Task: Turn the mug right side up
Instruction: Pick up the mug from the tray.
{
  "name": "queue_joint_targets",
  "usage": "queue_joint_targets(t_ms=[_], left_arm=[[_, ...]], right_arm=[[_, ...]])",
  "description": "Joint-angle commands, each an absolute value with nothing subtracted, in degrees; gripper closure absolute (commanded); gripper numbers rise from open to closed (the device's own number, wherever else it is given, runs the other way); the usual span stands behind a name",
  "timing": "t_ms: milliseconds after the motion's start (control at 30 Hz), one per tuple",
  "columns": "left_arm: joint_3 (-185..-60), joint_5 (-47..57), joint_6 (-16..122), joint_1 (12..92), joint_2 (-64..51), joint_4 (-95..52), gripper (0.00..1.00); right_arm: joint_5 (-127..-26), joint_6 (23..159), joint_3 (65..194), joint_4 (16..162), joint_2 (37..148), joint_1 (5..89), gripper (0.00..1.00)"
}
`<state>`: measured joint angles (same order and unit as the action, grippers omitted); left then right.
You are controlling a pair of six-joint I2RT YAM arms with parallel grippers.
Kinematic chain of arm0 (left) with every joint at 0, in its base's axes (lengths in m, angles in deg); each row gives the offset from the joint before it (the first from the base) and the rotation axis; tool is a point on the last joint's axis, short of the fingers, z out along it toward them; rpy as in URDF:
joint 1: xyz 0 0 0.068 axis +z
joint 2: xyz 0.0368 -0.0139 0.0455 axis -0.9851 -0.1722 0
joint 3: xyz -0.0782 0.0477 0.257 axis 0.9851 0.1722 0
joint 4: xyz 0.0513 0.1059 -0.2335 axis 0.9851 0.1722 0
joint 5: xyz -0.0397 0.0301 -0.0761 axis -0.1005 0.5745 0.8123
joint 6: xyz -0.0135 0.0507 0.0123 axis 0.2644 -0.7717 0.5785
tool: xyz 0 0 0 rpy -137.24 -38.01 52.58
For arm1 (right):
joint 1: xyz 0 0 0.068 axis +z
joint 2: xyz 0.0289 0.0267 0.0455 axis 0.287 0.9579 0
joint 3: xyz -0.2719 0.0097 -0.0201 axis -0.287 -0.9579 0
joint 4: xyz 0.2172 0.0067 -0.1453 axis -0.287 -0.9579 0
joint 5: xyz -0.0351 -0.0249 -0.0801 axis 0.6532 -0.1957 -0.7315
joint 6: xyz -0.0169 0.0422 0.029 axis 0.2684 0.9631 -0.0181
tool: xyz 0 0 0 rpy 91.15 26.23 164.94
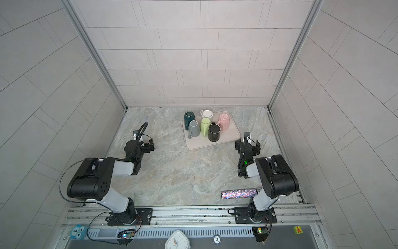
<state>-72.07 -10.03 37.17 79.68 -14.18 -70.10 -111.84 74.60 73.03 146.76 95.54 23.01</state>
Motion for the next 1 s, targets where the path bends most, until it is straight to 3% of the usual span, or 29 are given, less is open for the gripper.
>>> queue_joint_targets(t_ms=[0,967], left_arm=[[-72.27,-10.36,36.38,79.82,-14.06,-70.28,0.00],[-72.36,-10.10,36.71,80.20,-14.17,-70.31,0.00]], right_arm=[[-112.61,74.70,73.06,147.05,95.42,23.06,0.01],[-112.30,75.00,73.52,146.22,95.45,22.92,0.01]])
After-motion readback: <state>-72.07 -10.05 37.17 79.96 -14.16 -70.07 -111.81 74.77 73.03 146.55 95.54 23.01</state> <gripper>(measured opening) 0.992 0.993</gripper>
